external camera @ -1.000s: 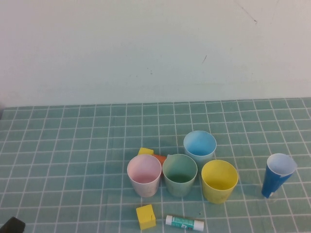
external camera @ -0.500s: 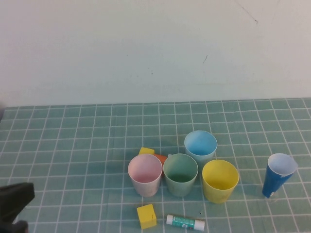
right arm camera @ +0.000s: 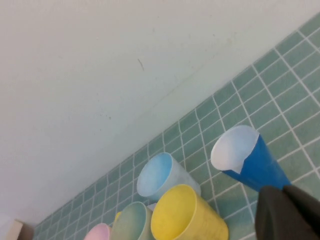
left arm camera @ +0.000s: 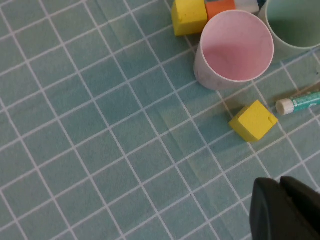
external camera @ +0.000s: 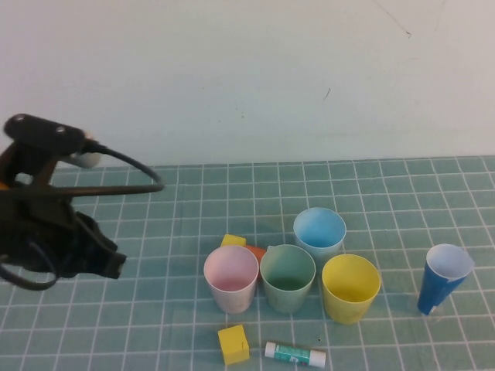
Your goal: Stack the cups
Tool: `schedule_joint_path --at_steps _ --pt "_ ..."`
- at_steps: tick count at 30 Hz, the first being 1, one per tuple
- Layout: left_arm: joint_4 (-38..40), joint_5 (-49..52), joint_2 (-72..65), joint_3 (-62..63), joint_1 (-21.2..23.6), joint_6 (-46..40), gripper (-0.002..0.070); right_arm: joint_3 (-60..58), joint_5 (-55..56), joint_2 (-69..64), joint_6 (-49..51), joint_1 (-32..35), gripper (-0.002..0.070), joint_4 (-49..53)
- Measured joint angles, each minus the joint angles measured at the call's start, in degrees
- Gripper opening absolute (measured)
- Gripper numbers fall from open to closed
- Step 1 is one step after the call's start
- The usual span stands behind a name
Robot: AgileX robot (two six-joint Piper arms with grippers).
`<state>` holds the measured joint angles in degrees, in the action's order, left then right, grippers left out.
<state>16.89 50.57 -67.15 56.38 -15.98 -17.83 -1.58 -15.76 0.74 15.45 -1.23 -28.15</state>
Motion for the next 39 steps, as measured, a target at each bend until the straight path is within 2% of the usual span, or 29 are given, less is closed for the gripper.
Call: schedule_joint_path --at_steps 3,8,14,16,21,23,26,29,33,35,39 --pt "-5.09 0.00 -4.92 3.35 -5.40 3.03 -0.0003 0.00 0.44 0.00 -3.69 0.00 -0.0002 0.00" --pt "-11.18 1.01 -13.79 9.63 -11.74 7.53 -0.0003 0.00 0.33 0.00 -5.96 0.00 -0.0002 0.10" --pt "-12.99 1.22 -25.33 17.70 -14.20 10.11 0.0015 0.00 -4.50 0.00 -9.55 0.00 -0.0002 0.19" --pt "-13.09 1.31 -29.29 19.93 -14.34 11.25 0.0076 0.00 -5.10 0.00 -9.70 0.00 -0.0002 0.19" --pt "-12.83 1.43 -39.11 25.39 -14.34 12.88 0.0375 0.00 -5.34 0.00 -9.93 0.00 -0.0002 0.19" --pt "-12.83 1.43 -42.25 27.28 -14.34 14.31 0.0461 0.00 -5.34 0.00 -9.93 0.00 -0.0002 0.06" --pt "-12.94 1.31 -46.67 29.35 -14.34 16.25 0.0507 0.00 -5.34 0.00 -10.05 0.00 -0.0002 -0.29" --pt "-13.06 0.92 -49.78 30.14 -14.34 17.18 0.0495 0.00 -5.34 0.00 -10.16 0.00 -0.0002 -0.29" --pt "-13.06 0.80 -52.86 30.37 -14.34 17.83 0.0439 0.00 -5.34 0.00 -10.39 0.00 -0.0002 -0.42" --pt "-13.06 0.58 -53.92 30.37 -14.34 18.28 0.0364 0.00 -5.34 0.00 -10.42 0.00 -0.0002 -0.42" --pt "-13.18 -0.76 -54.29 30.37 -14.34 17.13 0.0110 0.00 -5.34 0.00 -10.51 0.00 -0.0002 -0.42"
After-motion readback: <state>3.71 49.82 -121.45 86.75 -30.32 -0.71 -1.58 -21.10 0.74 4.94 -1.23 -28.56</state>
